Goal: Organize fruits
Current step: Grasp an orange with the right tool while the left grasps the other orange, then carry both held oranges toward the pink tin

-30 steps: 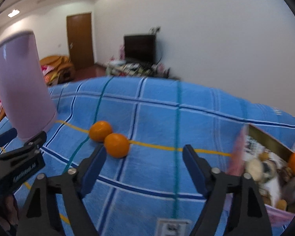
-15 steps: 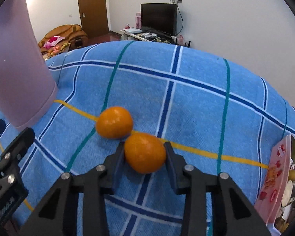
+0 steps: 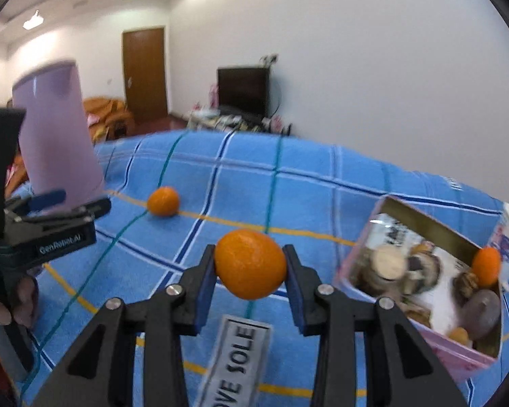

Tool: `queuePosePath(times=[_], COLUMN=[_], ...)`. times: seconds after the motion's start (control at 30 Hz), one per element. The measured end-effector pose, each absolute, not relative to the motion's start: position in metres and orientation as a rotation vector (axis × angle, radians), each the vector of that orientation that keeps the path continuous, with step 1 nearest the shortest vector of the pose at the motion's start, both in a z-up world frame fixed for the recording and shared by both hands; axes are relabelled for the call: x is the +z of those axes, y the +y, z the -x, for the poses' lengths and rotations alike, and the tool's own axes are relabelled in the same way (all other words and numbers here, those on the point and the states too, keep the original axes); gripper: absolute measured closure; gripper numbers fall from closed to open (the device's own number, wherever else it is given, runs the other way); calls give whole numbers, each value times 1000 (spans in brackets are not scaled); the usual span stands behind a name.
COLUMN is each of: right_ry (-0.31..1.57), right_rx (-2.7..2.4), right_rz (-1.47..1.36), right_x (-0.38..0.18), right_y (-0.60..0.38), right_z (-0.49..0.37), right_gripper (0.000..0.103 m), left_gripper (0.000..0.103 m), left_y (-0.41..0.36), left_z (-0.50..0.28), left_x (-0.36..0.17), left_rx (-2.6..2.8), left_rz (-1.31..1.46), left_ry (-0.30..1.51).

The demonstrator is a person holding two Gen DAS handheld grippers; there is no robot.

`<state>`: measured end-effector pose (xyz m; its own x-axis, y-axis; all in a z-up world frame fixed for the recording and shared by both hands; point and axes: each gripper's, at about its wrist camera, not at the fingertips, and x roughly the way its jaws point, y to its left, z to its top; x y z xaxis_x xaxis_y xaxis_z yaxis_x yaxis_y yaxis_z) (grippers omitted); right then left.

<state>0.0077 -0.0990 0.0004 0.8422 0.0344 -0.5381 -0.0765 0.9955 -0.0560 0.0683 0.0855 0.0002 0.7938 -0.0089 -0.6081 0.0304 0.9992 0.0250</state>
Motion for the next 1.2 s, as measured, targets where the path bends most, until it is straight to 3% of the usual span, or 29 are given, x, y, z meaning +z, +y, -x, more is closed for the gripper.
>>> queuePosePath(times=[0.57,0.6,0.67,0.8,0.87,1.03,1.2], right_ry=[582,590,600,623,629,620,552], right_rx=[123,128,135,144,145,136,99], right_rz=[4,-2,-11,-30,-37,-38,0], right_x=[-1,-2,-3,-5,-6,-5,1], right_y=[-108,-109,-110,-112,-113,-114,-112], right_z=[-9,-10,-12,-16,-18,-19,-8], right_gripper=[62,62,62,62,62,62,62], left_gripper=[23,26,46,49,61,61,61], left_y=[14,13,14,20,19,10,20], left_z=[-139,-144,-156,-166,-165,-158,-118], left_x=[-13,-16,-24,-26,-25,-21,0], left_rx=[-164,-155,-173,-193,-215,-147,-74], left_rz=[-179,-189,-170,-121,-119,-179,-141], left_ry=[782,792,857,894,889,846,677])
